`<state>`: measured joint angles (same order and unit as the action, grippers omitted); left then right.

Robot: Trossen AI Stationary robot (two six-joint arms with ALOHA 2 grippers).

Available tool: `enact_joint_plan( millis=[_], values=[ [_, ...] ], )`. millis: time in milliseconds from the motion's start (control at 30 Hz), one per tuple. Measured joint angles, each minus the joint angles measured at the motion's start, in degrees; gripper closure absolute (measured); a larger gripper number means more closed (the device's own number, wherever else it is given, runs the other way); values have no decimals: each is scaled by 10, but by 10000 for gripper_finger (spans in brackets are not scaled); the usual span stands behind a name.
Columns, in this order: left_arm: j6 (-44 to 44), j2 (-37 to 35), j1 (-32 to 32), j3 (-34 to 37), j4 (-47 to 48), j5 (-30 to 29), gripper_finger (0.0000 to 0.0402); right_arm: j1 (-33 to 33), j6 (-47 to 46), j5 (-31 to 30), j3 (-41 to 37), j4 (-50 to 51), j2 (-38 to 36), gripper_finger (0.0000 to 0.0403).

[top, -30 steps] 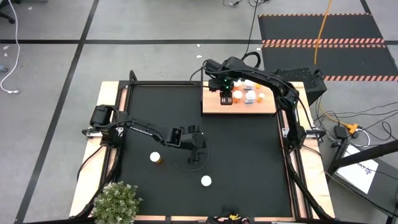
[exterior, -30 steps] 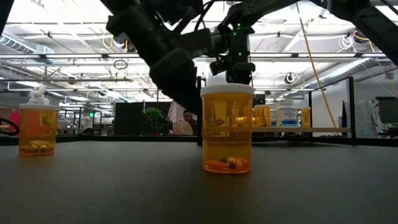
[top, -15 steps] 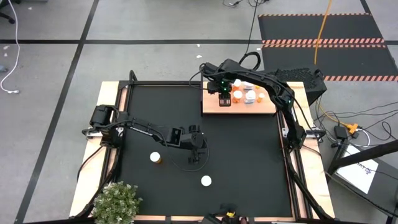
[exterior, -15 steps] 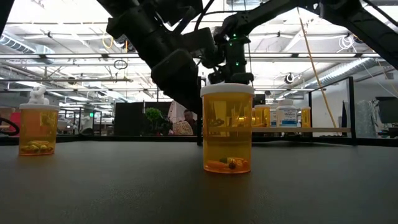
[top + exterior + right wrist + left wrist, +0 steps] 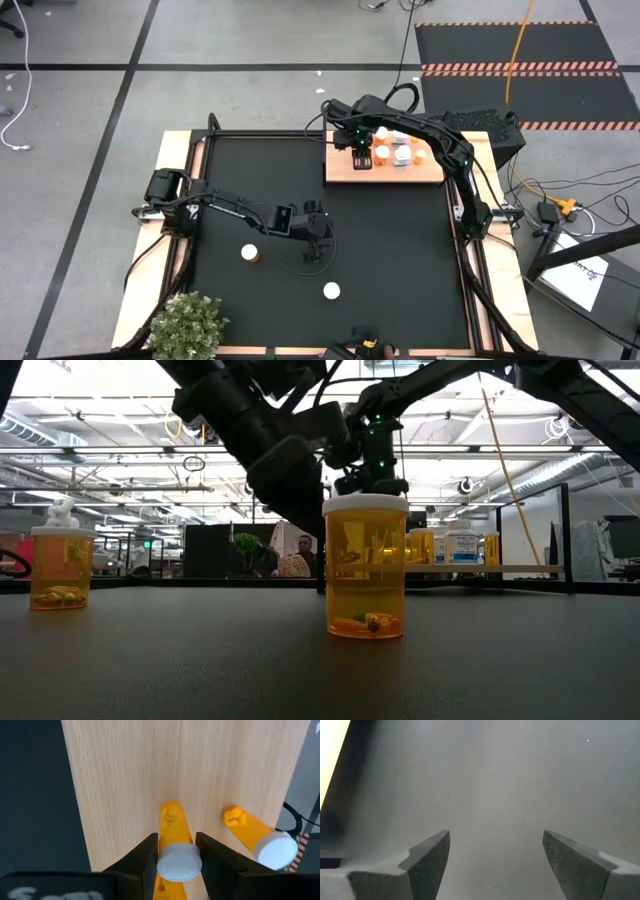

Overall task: Pick and place medicine bottles onto shelf by color
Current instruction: Put the small orange pill bottle on the shelf aligned with the other small orange pill bottle, then put the large orange pill bottle on the shelf

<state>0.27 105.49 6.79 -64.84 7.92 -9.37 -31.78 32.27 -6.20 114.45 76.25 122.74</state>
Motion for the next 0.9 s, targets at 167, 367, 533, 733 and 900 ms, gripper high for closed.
enact_joint_plan(
  millis=[167, 367, 533, 733, 900],
  values=[
    [0, 0, 0, 0, -5, 3, 80, 0, 3, -1, -14, -8, 0, 273],
    [-1, 0, 0, 0, -5, 3, 80, 0, 4, -28, -30, -14, 0, 244],
    [-1, 0, 0, 0, -5, 3, 80, 0, 1, -28, -31, -28, 0, 219],
    [-1, 0, 0, 0, -5, 4, 80, 4, -1, -28, -31, -28, 0, 194],
    [-1, 0, 0, 0, -5, 4, 80, 16, -16, -29, -32, -23, -11, 183]
  ],
)
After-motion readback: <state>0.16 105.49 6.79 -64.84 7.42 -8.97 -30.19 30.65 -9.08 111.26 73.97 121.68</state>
